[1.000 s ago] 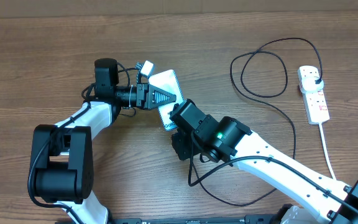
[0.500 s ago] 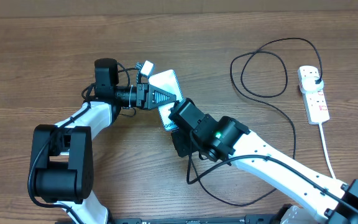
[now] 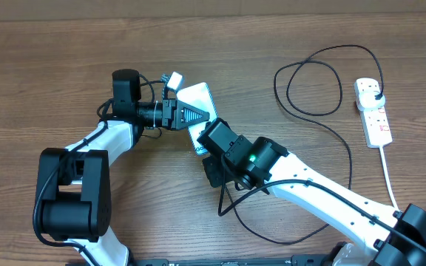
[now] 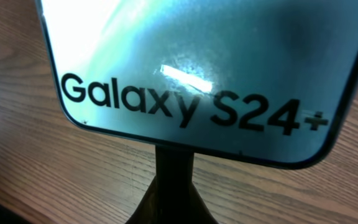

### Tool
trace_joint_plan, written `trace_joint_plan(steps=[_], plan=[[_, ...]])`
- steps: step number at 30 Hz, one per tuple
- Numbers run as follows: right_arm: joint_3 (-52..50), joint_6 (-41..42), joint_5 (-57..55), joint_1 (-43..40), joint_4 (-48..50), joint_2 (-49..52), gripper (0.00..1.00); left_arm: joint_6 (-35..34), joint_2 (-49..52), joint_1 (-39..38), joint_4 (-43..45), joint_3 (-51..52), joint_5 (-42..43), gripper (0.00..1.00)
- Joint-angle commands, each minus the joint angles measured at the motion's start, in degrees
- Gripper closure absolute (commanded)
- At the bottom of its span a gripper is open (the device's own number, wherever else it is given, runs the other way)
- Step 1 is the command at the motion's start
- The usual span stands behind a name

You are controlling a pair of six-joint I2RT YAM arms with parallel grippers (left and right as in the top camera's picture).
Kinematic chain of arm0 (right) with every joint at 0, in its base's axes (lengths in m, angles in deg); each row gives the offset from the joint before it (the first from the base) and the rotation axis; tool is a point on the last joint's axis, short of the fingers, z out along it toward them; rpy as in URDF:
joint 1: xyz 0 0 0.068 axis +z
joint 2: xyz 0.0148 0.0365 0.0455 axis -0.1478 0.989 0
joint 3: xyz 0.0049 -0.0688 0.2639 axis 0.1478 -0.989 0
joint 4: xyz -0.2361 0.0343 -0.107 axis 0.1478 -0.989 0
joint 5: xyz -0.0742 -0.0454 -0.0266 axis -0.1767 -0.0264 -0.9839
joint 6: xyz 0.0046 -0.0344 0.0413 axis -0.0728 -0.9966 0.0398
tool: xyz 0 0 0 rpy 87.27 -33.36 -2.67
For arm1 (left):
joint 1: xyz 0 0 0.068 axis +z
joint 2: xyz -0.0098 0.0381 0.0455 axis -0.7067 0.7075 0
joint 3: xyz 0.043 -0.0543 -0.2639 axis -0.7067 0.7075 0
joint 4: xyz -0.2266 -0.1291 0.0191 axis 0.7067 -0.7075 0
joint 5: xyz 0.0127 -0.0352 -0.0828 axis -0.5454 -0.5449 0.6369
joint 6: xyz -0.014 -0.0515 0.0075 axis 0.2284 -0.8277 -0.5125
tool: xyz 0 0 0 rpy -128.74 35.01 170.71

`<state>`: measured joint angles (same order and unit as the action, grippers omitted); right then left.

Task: Plug charger to phone and switch on socket
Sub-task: 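Push the right gripper upward to seat the plug fully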

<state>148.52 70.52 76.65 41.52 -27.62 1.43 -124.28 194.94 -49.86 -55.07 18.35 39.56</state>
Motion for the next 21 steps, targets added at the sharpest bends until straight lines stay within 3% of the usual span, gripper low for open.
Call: trace_joint_plan(steps=[1, 21], plan=[[-0.2, -0.2, -2.1, 0.2, 2.5, -0.2, 0.96, 1.1, 0.2, -0.4, 0.2, -0.6, 2.6, 0.96], [8.7, -7.5, -5.9, 0.1, 5.7, -0.2, 0.96, 2.8, 0.2, -1.7, 0.0, -0.6, 2.8, 0.96]])
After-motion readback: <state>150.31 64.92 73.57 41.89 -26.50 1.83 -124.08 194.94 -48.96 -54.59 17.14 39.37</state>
